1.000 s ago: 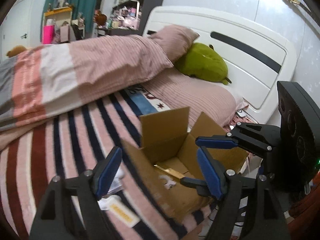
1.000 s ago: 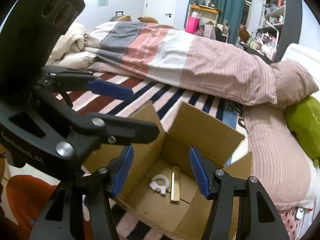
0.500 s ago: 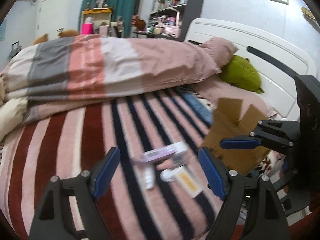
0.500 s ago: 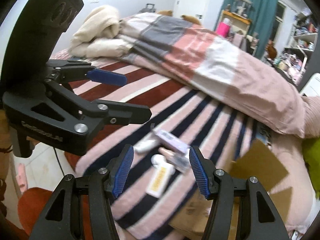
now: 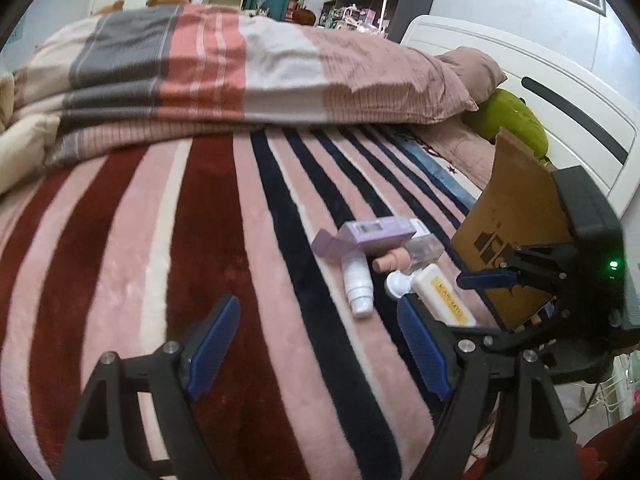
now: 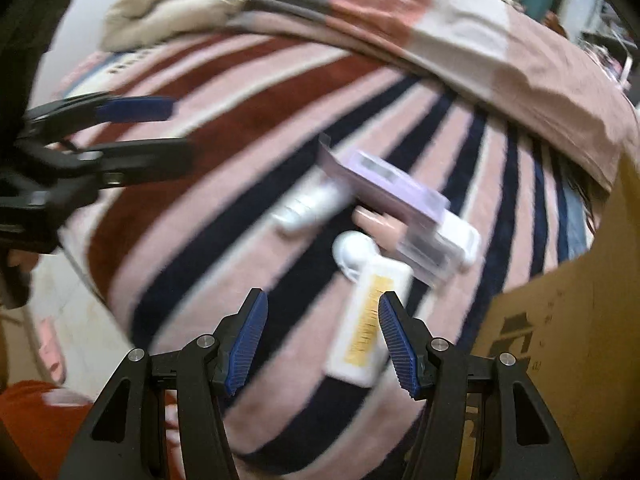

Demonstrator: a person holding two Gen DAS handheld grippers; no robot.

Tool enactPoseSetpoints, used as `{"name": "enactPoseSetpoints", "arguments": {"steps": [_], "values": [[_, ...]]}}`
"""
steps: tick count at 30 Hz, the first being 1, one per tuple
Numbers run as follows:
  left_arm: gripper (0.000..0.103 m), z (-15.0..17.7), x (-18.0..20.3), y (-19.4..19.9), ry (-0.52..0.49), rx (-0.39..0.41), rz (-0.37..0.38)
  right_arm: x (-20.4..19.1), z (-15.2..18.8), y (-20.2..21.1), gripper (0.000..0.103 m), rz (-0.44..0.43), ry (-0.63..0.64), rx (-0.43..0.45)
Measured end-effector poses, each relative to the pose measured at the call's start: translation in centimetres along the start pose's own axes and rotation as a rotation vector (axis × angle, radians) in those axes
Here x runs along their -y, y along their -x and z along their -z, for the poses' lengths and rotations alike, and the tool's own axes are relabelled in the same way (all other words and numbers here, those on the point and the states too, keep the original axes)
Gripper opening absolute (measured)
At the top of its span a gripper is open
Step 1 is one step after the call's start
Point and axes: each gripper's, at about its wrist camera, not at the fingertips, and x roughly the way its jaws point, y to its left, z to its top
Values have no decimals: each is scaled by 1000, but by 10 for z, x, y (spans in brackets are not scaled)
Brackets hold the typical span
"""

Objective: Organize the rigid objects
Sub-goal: 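Return the right gripper to the items and grasp the white-and-yellow tube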

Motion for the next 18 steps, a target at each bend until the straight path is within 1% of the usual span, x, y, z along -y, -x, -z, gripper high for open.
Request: {"name": "enactPoseSetpoints", "arguments": {"steps": [2,7,9,10,14,18], "values": [[79,3,-1,-5,7,-6,6,8,5,-10,54,31,-29,-16],[79,5,1,-9,14,-10,18,17,16,-28,54,56,-58,-53],[79,5,3,-10,12,-12,20,16,19,-31,39,70,-47,-44],[79,5,4,-9,12,-13,21,13,19,-33,34,67,-38,-43],[79,3,10,-4,9,-12,40,7,20,-24,31,70,-11,15],[79,-6,24,7,7,4,109,-4,15,-1,31,31,27,85]]}}
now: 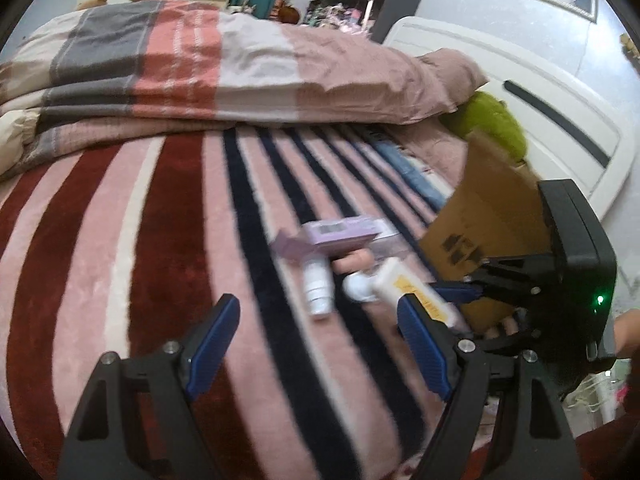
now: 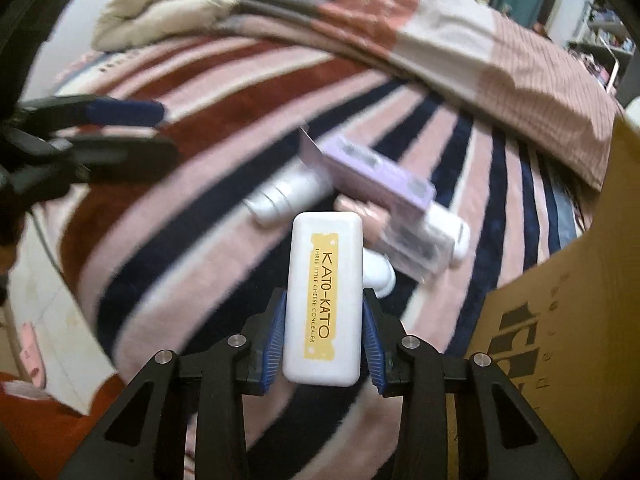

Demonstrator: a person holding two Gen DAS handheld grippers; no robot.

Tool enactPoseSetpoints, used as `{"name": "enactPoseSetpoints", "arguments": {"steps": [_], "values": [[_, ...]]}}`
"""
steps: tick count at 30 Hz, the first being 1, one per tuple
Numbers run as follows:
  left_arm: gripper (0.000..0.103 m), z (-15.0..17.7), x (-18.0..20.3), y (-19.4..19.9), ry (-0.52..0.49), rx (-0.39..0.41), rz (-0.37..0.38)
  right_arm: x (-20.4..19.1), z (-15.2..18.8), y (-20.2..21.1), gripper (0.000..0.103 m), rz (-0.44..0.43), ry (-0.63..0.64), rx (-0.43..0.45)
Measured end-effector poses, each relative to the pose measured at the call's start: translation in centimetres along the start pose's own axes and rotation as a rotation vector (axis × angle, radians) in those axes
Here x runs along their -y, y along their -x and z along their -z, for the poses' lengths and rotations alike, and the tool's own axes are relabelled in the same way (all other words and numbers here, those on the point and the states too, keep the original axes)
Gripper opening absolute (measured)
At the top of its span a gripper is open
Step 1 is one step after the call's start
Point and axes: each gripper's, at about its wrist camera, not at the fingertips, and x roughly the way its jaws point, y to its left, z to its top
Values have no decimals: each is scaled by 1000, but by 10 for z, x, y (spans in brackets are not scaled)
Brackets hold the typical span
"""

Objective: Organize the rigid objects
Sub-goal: 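Return the right gripper to the items and grasp the white-and-yellow tube, then drop the white-and-yellow tube into the cardboard box with the right gripper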

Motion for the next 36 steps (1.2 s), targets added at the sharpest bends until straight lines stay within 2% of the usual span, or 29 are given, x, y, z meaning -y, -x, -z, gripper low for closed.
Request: {"name": "enactPoseSetpoints", "arguments": {"steps": [4,6,8,9,10,14,20,27,32,36], "values": [[78,-16,22,14,-7,28,87,-8,-16,30,31,-93,11,79],[73,-24,33,21,-16,44,110,-8,-22,47,31,-144,7,121],[51,-34,44,29,-29,61,136,-8,-30,67,31,-175,15,172],[45,-40,50,33,-36,70,146,-7,-33,77,31,-181,20,198],[40,-43,56,36,-45,76,146,-7,-35,83,31,-183,23,215],[32,-62,84,45,-94,112,143,8,-37,109,31,-192,10,281],[32,-91,135,29,-182,96,133,45,-26,135,31,-155,-30,333],[32,-118,195,-13,-269,38,161,105,0,153,31,-105,-122,344],[32,-125,227,-50,-309,-30,184,147,21,148,31,-81,-195,299],[32,-128,241,-72,-315,-80,203,166,34,143,31,-54,-217,262]]}}
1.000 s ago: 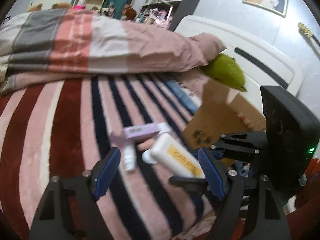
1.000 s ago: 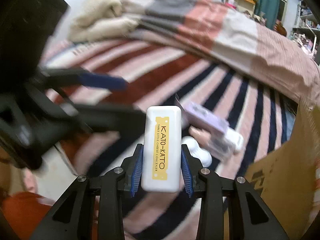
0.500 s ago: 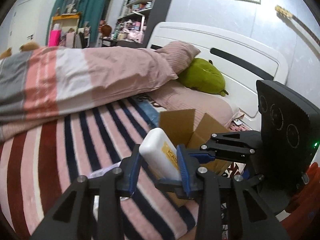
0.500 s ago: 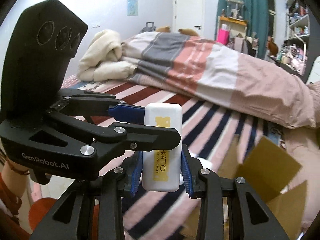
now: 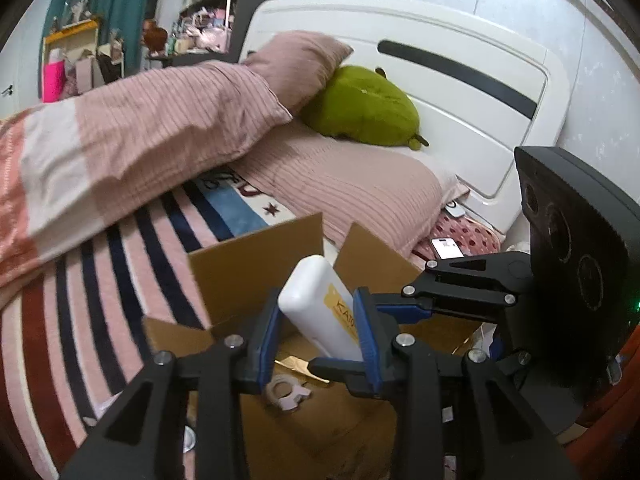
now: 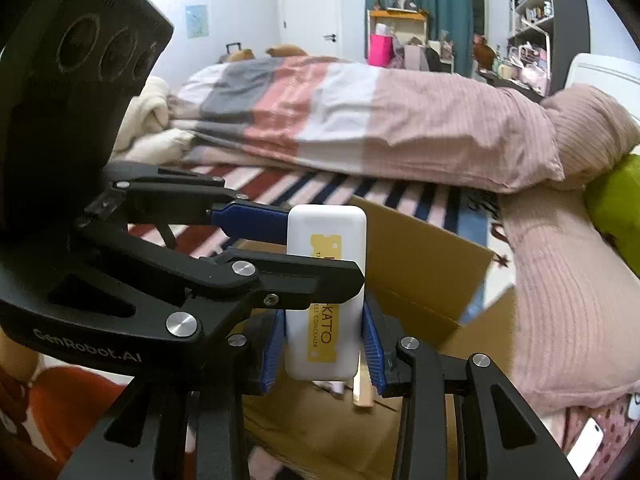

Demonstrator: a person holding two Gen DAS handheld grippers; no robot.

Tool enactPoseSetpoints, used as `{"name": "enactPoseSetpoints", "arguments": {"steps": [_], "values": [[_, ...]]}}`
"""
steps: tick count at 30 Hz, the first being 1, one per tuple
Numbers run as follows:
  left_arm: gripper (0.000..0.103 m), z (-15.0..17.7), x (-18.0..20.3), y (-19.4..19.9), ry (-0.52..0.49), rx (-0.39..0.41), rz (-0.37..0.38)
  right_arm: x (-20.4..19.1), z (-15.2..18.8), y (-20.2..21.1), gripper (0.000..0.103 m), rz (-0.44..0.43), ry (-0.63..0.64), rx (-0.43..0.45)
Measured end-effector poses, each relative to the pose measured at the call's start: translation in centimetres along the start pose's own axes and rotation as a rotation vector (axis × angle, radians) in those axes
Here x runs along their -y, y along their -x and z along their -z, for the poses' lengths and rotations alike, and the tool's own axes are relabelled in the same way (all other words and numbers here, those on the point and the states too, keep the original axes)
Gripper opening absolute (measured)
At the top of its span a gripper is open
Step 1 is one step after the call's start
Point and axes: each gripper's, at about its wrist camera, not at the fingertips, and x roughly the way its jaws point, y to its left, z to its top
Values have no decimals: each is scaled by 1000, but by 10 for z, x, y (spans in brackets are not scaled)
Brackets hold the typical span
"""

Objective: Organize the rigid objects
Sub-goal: 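Drop the white-and-yellow tube into the cardboard box with the right gripper, then reach the right gripper to the clear cup-shaped cap and grasp it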

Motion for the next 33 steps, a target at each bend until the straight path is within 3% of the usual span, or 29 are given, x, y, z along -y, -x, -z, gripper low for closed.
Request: {"name": "enactPoseSetpoints", "arguments": {"steps": [4,6,7,8,12,22,27,33], "values": [[37,-3,3,-14,-7,-34,-18,14,8,-2,31,5,-17,-34],[54,-3,2,-17,-4,-41,-35,17,10,-2,31,20,-13,-46],[69,-3,2,-16,-1,-38,-44,17,9,-3,32,32,-7,-48],[78,-3,1,-15,-2,-33,-51,16,11,-3,34,44,2,-52],[78,-2,-4,-4,8,-12,-59,11,11,-2,51,57,27,-53],[79,14,-27,57,38,79,-115,-13,-1,6,51,51,55,-30],[79,43,-60,101,92,132,-202,-52,-15,9,51,-12,94,15],[79,93,-110,135,175,150,-306,-115,-29,-18,51,-140,166,-19]]}}
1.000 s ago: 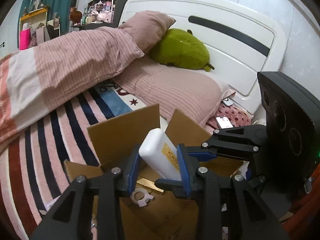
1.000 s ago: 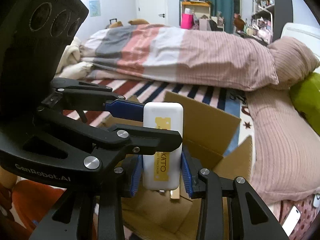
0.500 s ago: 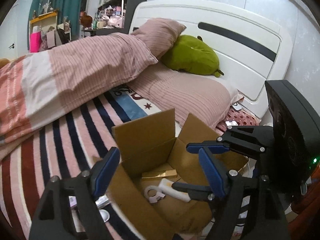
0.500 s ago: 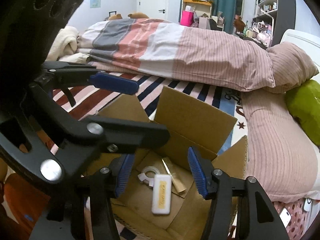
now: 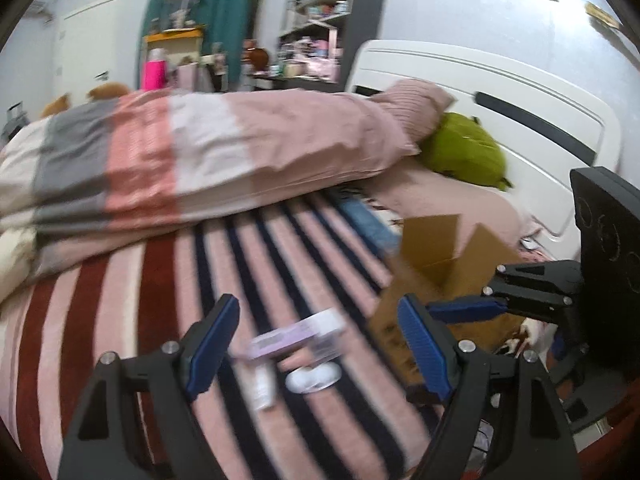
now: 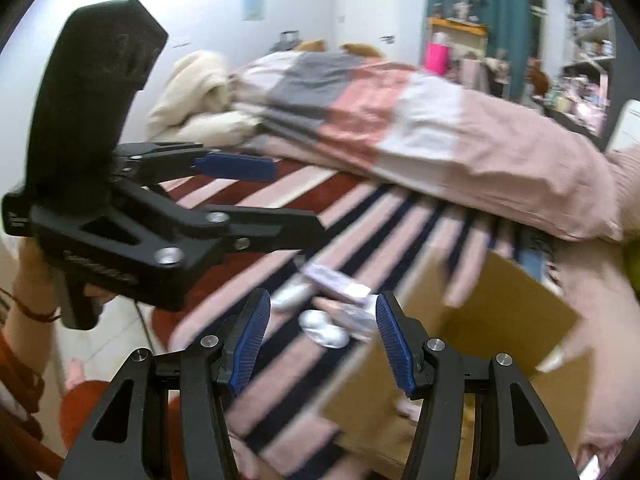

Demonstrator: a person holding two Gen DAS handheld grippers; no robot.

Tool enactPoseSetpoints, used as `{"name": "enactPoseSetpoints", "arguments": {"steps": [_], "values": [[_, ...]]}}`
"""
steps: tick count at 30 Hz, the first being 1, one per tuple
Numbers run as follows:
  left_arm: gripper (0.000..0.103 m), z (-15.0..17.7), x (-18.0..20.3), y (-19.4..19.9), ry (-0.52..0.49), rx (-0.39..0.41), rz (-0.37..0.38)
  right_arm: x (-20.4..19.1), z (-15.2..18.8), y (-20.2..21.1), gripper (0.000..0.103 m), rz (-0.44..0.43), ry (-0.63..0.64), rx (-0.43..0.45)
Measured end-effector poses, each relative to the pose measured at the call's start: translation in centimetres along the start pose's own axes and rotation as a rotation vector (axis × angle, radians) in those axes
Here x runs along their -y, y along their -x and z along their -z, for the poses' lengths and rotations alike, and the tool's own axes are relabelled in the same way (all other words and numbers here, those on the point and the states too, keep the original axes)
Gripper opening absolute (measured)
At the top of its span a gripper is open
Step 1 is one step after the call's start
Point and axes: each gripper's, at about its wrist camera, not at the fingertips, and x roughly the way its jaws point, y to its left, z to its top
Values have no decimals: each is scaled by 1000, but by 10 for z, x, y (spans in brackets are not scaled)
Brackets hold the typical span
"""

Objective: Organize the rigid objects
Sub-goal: 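Reach the right gripper to the clear cup-shaped cap and grasp it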

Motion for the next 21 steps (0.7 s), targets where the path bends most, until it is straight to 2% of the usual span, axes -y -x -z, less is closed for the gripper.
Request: {"name": "enactPoseSetpoints", "arguments": {"steps": [3,9,16,21], "values": [[79,23,-34,3,45,-7,-44,-30,-7,-35,51,-65,21,-56],[79,70,-88,-7,102,-44,-93,-58,6,-111,51,-103,16,-179],[79,107,-130,-32,171,-81,-73,-44,20,-191,51,-18,-51,-266],[79,119,-146,-48,203,-98,-48,-23,21,-221,51,40,-124,-288]]}}
